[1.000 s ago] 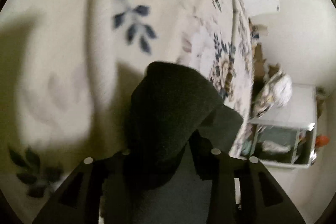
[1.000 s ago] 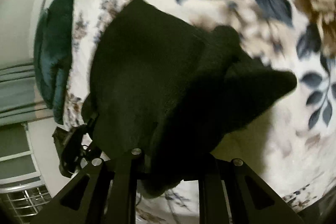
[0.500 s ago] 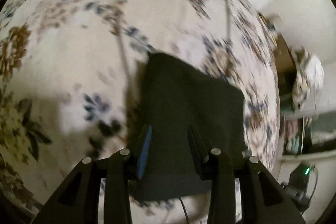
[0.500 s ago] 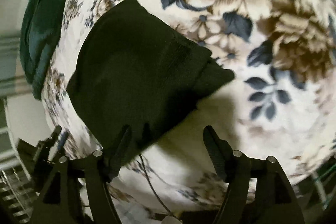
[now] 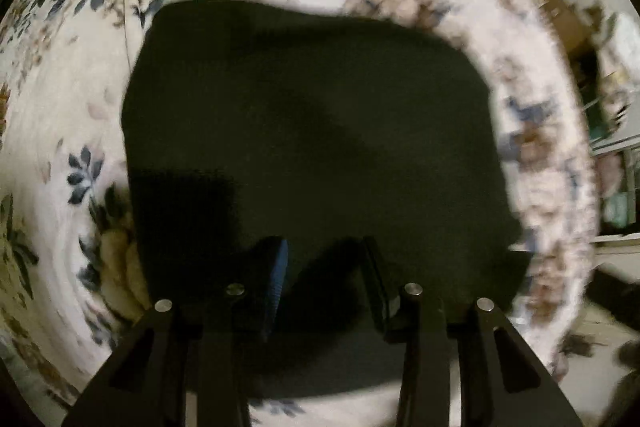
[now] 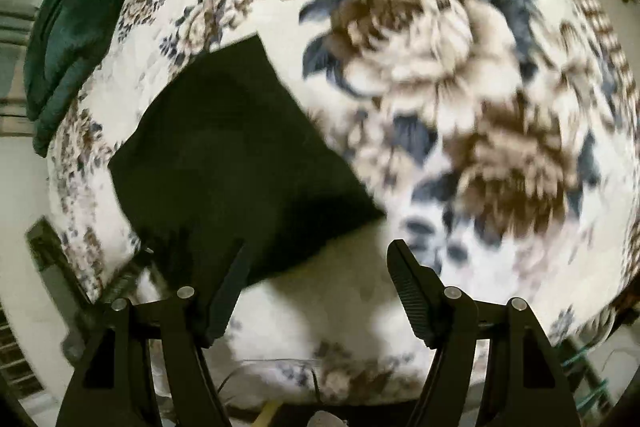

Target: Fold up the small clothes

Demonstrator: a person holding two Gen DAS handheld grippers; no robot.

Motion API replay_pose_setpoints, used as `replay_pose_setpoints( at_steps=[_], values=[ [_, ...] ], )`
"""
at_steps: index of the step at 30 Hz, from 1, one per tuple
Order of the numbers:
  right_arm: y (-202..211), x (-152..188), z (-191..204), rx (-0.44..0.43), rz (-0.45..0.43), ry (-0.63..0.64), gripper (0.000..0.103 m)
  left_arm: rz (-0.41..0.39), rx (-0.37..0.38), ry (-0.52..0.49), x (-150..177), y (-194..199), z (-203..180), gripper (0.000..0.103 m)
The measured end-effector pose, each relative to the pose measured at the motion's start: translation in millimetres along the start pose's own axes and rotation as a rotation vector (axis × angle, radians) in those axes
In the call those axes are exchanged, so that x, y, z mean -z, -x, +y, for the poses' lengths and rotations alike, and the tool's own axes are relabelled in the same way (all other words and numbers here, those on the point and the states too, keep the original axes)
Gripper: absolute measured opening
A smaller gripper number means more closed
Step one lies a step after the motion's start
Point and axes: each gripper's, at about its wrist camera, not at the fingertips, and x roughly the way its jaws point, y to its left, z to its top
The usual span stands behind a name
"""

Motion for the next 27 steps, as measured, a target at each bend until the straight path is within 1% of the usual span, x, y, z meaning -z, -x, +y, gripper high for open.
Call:
replay_pose_setpoints(
  at_steps=[2,5,6,7,8,9,10,11,12,14,16,19,25,27],
  values=[
    [-7,-13,5,0.034,-0.03,0.033,0.073,-0.011,-0.011,-0.006,-2,-9,1,0.036],
    [-23,-30,13,0.069,-0.05,0.065,0.073,-0.022,-0.015,-0.016,-6,-13,0,0.044],
    [-29,-37,16,0.07,-0.048,0.075,0.073,-0.018,-0.015,-0.017,-8,-15,-2,0.051],
    [-35,-42,18,0.083,-0.045,0.083,0.073,-0.014,-0.005,-0.016,-8,-17,-3,0.062],
    [-41,-46,20,0.089,-0.038,0.094,0.073,-0.011,0.008,-0.013,-10,-18,-5,0.069],
    [-46,-48,22,0.091,-0.032,0.101,0.073,-0.002,0.04,-0.014,-12,-21,-9,0.088],
    [-50,-51,23,0.096,-0.029,0.106,0.073,0.007,0.058,-0.02,-14,-25,-13,0.103],
    [-53,-53,24,0.101,-0.025,0.113,0.073,0.018,0.052,-0.029,-16,-28,-18,0.103],
    [-56,-55,26,0.103,-0.019,0.119,0.073,0.032,-0.005,-0.037,-18,-34,-24,0.103],
    [-58,-57,27,0.103,-0.016,0.128,0.073,0.041,-0.075,-0.028,-20,-39,-33,0.103],
    [-60,-58,28,0.115,-0.016,0.142,0.073,0.029,-0.121,0.003,-21,-42,-37,0.103],
    [-63,-63,27,0.126,-0.014,0.149,0.073,-0.003,-0.171,0.037,-20,-44,-42,0.103],
    [-81,-83,29,0.084,-0.008,0.172,0.073,-0.011,-0.176,0.044,-19,-44,-42,0.103],
    [-99,-90,32,0.059,0.029,0.193,0.073,-0.017,-0.177,0.042,-17,-44,-41,0.103]
  ],
)
